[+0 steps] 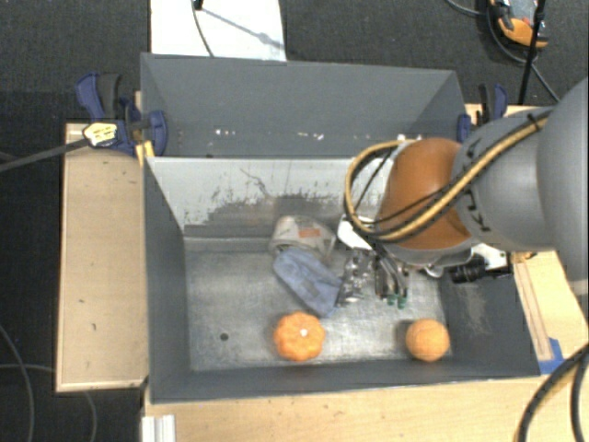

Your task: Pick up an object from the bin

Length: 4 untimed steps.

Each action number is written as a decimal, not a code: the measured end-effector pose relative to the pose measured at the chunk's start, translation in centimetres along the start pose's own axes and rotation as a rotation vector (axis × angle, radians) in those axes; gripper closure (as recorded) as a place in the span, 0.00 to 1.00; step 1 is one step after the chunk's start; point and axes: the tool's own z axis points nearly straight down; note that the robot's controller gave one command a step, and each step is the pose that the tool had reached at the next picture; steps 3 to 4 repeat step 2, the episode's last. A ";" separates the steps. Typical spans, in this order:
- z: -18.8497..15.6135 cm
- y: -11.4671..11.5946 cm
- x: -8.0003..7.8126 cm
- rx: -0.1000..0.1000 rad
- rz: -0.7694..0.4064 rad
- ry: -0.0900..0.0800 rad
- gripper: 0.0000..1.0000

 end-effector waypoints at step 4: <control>-3.4 0.0 0.1 0.001 -0.002 0.005 1.00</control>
Offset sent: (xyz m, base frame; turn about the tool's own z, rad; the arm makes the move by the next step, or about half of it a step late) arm 0.0001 0.0000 0.1029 0.0000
